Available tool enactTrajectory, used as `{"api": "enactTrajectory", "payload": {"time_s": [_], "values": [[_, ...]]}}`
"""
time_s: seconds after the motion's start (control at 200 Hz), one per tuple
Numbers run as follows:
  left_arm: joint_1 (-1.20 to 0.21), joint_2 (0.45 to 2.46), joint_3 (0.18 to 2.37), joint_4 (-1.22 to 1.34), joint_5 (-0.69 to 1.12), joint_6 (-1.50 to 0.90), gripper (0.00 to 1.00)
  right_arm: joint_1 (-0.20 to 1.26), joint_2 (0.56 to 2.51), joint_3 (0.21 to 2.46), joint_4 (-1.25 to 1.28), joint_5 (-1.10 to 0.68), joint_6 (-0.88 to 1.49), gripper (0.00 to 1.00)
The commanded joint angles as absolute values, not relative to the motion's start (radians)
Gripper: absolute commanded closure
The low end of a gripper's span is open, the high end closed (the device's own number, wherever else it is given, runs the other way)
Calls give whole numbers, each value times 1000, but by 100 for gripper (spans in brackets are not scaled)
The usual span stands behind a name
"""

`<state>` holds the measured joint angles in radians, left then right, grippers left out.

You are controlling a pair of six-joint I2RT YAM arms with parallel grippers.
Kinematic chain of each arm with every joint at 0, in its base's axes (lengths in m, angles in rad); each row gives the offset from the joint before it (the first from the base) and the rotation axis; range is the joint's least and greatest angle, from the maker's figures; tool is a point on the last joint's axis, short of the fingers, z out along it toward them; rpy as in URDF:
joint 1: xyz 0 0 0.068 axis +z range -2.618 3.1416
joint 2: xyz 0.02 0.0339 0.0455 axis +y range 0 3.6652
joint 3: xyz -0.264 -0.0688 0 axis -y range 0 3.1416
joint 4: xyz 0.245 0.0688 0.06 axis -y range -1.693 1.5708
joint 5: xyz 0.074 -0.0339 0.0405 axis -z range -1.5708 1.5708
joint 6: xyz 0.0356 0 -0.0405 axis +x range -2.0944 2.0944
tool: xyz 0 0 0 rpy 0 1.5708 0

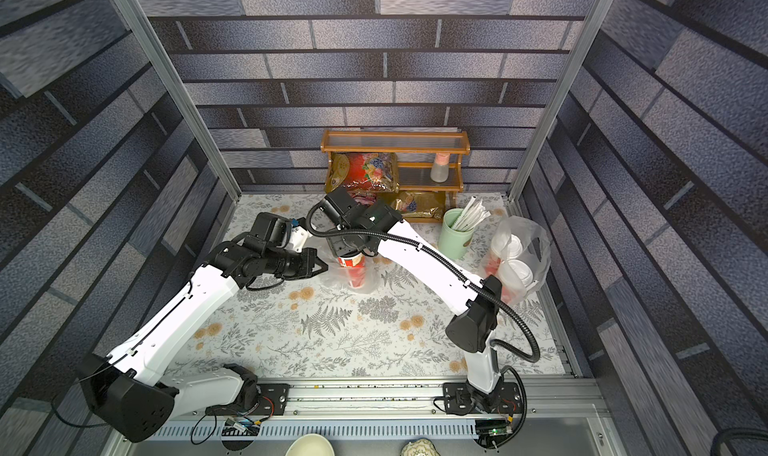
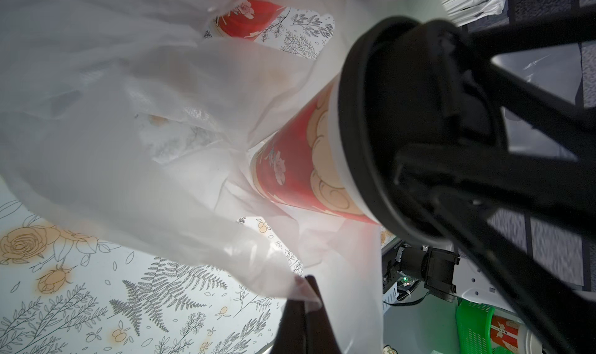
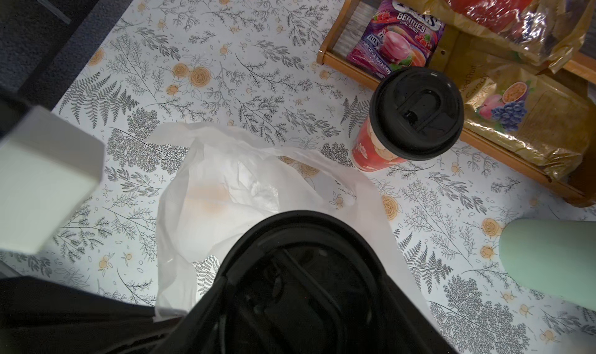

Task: Pack milk tea into plastic carrier bags
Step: Place the milk tea cup in the plastic carrier bag.

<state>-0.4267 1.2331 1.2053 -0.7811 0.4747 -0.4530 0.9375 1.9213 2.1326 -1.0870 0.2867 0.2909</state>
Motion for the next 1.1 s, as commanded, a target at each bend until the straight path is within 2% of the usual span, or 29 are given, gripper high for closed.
{"api": "enactTrajectory", "payload": {"time_s": [0.0,0.195,0.396,0.716,0.917,1.097], "values": [[-430,1204,1224,-787,474,-452,100,927,1913,2064,-1019,288,291,42],[-430,1199,1227,-781,473,-462,100,921,1859,1872,-856,294,308,42],[-427,1180,1241,-780,479,-471,100,922,1839,1769,-771,329,313,42],[-405,1159,1238,-772,480,-485,100,916,1743,1651,-766,409,354,41],[-400,1176,1238,-755,480,-495,100,920,1630,1502,-723,411,479,40],[-388,1198,1246,-751,496,-488,100,948,1572,1456,-752,448,573,34]]}}
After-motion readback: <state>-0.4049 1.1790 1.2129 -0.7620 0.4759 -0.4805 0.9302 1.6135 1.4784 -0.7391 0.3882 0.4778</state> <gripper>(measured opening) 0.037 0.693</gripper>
